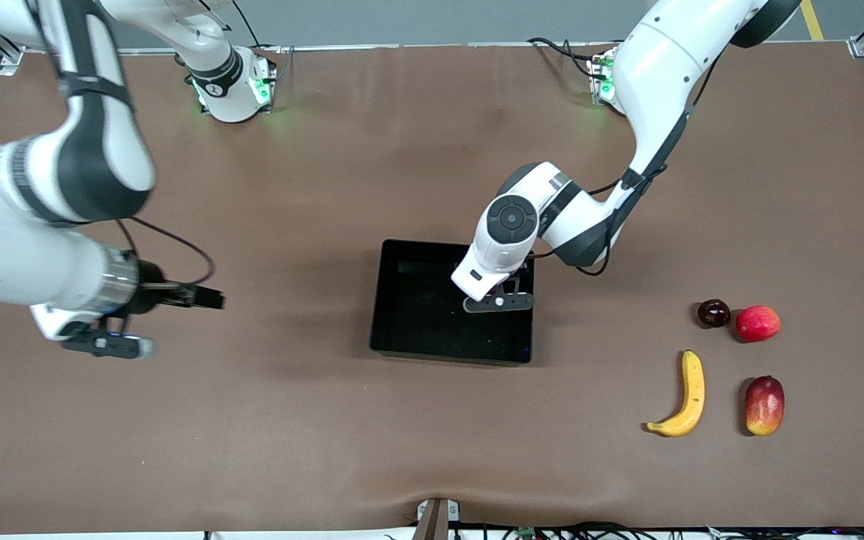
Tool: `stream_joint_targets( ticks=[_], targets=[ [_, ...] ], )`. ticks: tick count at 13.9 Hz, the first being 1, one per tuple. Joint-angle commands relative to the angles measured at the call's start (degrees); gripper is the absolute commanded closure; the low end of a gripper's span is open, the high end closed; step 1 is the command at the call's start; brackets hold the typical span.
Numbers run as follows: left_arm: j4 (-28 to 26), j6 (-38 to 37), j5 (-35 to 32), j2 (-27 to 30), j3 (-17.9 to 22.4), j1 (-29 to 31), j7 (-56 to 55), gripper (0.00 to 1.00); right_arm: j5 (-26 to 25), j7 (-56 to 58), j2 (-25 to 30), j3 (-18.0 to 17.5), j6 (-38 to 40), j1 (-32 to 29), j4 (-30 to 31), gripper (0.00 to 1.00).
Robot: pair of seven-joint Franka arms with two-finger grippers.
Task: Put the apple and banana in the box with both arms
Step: 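Carry the apple over the box with the left gripper while the right gripper withdraws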
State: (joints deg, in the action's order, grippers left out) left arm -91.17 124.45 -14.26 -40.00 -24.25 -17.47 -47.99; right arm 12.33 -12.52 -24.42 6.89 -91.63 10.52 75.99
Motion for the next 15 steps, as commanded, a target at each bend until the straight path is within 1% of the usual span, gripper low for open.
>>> stream_joint_targets(
  ticks=[1,3,4,5,6,7,8,9,10,11,12,13,15],
  targets=[
    [1.52,1.05,-1.48,-2.00,0.35,-0.72,-0.79,1.00,-1.08,5.03,0.33,-0.57,9.15,-7.16,-4.18,0.00],
    [1.52,1.23,-1.56,-3.05,0.35,-0.72,-0.79,1.00,-2.92,10.38,3.05,0.05,10.33,-11.38,-4.19,0.00],
    [1.43,1.24,-1.56,-3.41,0.35,-0.81,-0.79,0.97,-3.45,13.80,3.84,0.05,10.24,-13.49,-4.01,0.00],
    [1.35,1.24,-1.56,-3.41,0.35,-0.90,-0.79,0.82,-3.46,17.93,5.33,0.05,10.77,-14.90,-3.75,0.00],
    [1.26,1.32,-1.56,-3.41,0.43,-0.90,-0.79,0.59,-3.54,22.93,8.22,0.14,11.03,-15.96,-2.27,0.00],
    [1.34,1.24,-1.56,-3.41,0.61,-0.90,-0.79,0.04,-4.07,26.63,11.03,0.14,10.95,-16.06,-0.25,0.00],
    [1.52,1.24,-1.56,-3.07,0.61,-0.90,-0.70,0.00,-5.90,28.76,13.06,0.05,11.03,-15.71,0.38,0.00],
    [1.61,1.15,-1.65,-2.28,0.61,-0.73,-0.70,0.00,-7.66,29.30,15.52,-0.21,11.47,-15.45,2.47,0.00],
    [1.61,0.45,-1.91,-0.53,0.70,-0.46,-0.62,0.00,-8.37,29.22,18.67,-0.48,10.87,-14.66,5.62,0.00],
    [1.61,-1.64,-2.26,1.84,0.70,-0.03,-0.70,0.00,-9.07,28.79,20.71,-0.48,11.12,-13.87,7.40,0.00],
    [2.04,-4.36,-2.27,4.64,0.70,0.59,-0.53,0.00,-9.34,28.43,22.12,-0.48,11.47,-13.86,8.72,0.00],
    [3.09,-6.74,-2.27,7.46,0.70,2.42,-0.18,0.00,-9.35,28.08,23.35,-0.48,11.74,-13.86,9.51,0.00],
    [4.07,-8.87,-2.35,11.16,0.52,6.12,0.78,0.00,-9.35,27.73,24.59,-0.74,15.32,-13.25,9.52,0.00]
  ],
)
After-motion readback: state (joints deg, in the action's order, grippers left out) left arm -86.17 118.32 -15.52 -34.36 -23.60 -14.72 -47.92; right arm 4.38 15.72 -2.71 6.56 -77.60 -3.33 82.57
